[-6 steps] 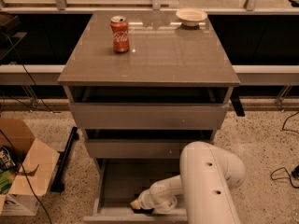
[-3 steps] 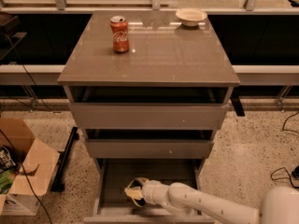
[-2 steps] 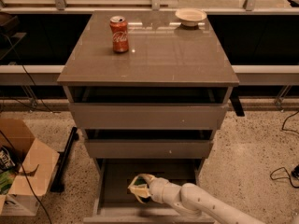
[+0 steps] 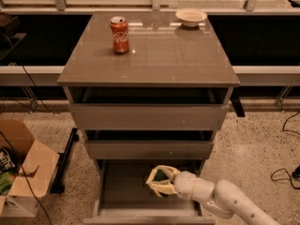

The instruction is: Pick sponge from bottom drawer and place on counter

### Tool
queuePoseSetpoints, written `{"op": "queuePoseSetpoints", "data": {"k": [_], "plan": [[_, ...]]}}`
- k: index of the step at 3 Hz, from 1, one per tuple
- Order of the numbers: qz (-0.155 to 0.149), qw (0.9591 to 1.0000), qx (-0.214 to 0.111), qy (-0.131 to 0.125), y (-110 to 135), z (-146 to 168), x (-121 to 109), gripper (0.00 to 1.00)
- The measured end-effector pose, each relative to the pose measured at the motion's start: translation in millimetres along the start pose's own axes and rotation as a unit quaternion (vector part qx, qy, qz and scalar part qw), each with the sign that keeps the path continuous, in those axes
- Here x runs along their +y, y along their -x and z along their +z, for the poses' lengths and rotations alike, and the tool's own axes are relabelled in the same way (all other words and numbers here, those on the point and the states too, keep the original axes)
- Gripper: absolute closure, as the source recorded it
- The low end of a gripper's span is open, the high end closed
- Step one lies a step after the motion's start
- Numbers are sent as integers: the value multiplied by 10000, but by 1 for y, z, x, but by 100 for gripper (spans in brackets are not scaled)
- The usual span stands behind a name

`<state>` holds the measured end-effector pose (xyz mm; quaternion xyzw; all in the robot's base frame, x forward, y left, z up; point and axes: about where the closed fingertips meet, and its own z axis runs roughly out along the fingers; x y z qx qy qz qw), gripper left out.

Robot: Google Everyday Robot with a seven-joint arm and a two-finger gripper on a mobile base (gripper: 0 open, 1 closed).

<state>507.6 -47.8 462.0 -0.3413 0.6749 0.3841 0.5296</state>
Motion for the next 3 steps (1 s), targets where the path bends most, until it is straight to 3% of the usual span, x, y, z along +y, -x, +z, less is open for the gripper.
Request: {"op": "queuePoseSetpoints", "data": {"k": [1,2,3], "plan": [[-734,9968,24,312,84,-41,31,100],[-1451,9884,184,407,171,-62,56,100],[-2180,9742,456,368,263,-66,64,100]]}}
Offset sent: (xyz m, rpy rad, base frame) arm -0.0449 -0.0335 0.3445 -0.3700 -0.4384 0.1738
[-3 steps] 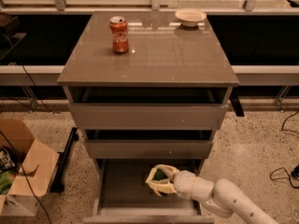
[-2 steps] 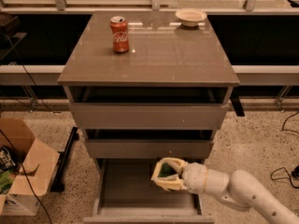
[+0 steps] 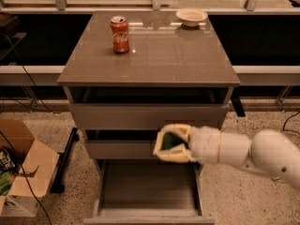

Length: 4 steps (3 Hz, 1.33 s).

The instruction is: Pick sponge from bottom drawer and place on counter

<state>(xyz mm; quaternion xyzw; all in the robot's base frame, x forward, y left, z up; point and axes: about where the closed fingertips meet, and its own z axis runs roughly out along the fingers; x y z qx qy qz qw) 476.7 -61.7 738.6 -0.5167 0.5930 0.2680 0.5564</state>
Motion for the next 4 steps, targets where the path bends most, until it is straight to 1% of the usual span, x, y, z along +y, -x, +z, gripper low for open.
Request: {"op": "queuePoseSetpoints", "data": {"k": [1,2,3,4], "plan": [[-708,9966,403,-148,90,-10,-44,100],[-706,9966,401,-145,89,-9,-43,100],[-1084,9928,486,-118,107,-2,-56,100],[-1904,9793,689,-28,149,24,-92,100]]}}
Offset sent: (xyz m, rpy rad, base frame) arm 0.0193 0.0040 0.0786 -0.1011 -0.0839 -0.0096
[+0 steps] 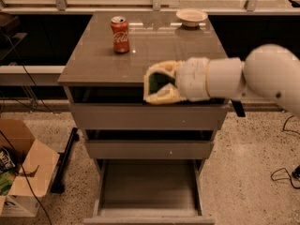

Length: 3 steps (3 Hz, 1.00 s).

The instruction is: Pick sponge from bottom drawer and place on counter

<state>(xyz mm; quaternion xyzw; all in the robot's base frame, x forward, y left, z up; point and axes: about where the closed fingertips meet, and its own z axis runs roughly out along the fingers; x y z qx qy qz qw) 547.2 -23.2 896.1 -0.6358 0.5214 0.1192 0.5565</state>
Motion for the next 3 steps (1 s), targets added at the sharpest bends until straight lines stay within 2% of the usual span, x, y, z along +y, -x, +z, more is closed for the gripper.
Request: {"op": "queuePoseSetpoints", "data": {"k": [1,2,3], "plan": [[-504,9987,100,77,17,25,-43,100],[-753,9966,318,137,13,60,-103,100],[-744,9965,360,151,6,81,-140,100]]}}
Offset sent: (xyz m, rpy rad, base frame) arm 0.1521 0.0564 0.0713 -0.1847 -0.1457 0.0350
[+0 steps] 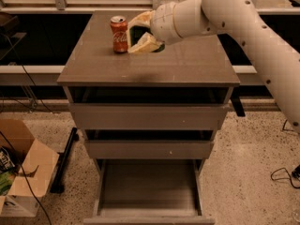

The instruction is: Pick sponge from bottom drawer and place on counter

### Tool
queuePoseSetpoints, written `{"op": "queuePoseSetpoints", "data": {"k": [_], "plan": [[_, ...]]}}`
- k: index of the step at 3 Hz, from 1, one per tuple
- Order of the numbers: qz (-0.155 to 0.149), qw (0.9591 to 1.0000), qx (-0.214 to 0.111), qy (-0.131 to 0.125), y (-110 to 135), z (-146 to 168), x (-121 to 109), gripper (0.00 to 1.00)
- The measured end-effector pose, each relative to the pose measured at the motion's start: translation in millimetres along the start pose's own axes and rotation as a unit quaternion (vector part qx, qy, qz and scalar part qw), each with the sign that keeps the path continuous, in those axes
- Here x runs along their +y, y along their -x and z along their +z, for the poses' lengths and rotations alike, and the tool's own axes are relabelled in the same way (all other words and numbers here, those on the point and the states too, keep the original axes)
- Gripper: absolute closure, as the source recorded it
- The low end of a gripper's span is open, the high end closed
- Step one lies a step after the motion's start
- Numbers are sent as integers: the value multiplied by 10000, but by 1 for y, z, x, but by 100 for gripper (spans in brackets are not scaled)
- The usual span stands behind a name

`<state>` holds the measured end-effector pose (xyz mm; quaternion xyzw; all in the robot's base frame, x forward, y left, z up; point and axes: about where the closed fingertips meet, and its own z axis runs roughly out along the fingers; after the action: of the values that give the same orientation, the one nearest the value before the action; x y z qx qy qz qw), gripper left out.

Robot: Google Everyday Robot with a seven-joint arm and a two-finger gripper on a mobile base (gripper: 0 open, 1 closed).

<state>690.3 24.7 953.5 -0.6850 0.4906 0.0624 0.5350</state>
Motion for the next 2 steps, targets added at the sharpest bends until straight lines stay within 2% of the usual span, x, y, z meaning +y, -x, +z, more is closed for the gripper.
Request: {"op": "queuePoseSetpoints", "data": {"k": [1,2], "plan": [[191,9995,260,16,-32,17,-21,82],[411,9973,600,91,-69,29,-24,59]]}}
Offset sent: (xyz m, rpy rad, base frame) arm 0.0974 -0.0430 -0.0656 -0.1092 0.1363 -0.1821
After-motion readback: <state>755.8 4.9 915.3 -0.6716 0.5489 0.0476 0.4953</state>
